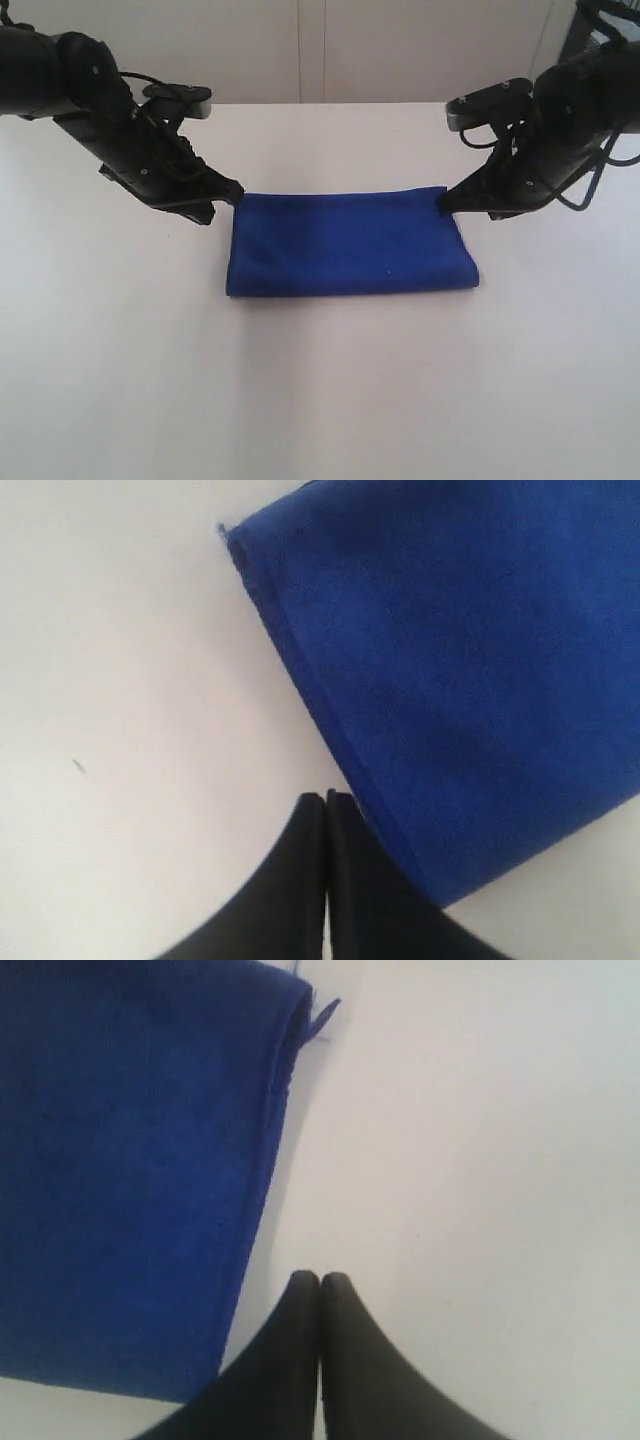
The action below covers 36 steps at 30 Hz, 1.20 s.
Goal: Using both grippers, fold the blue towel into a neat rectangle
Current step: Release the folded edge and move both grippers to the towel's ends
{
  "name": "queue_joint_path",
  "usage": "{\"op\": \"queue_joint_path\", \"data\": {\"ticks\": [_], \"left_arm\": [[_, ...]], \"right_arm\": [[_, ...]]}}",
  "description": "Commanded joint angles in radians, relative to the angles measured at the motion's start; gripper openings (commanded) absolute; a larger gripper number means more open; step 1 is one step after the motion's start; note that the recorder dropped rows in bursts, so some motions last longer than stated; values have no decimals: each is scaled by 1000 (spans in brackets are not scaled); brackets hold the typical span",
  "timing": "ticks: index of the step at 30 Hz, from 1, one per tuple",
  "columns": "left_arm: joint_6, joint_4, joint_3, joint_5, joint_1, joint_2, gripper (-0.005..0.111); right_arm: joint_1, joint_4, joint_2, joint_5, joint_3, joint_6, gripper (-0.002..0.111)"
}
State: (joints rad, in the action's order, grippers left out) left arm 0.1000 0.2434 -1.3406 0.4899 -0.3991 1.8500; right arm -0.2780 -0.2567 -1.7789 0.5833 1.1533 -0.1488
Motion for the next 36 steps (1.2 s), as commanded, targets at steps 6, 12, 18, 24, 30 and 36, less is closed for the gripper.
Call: {"op": "queue_joint_path", "data": {"ticks": [6, 12, 18, 24, 30, 36], "left_arm": [[-18, 106, -32, 208, 68, 51, 0], [-18, 92, -32, 252, 76, 53, 0], [-16, 92, -32, 253, 76, 53, 0], [-15, 90, -32, 262, 76, 53, 0], [-15, 90, -32, 259, 76, 53, 0], [-15, 90, -32, 259, 76, 53, 0]], "right_arm": [[9, 147, -105, 105, 56, -9, 0], [9, 152, -149, 122, 56, -5, 0], [9, 152, -168, 134, 56, -5, 0], [9, 145, -167, 136, 56, -1, 0], [9, 145, -167, 136, 56, -1, 0], [9, 164, -167, 142, 56, 17, 0]]}}
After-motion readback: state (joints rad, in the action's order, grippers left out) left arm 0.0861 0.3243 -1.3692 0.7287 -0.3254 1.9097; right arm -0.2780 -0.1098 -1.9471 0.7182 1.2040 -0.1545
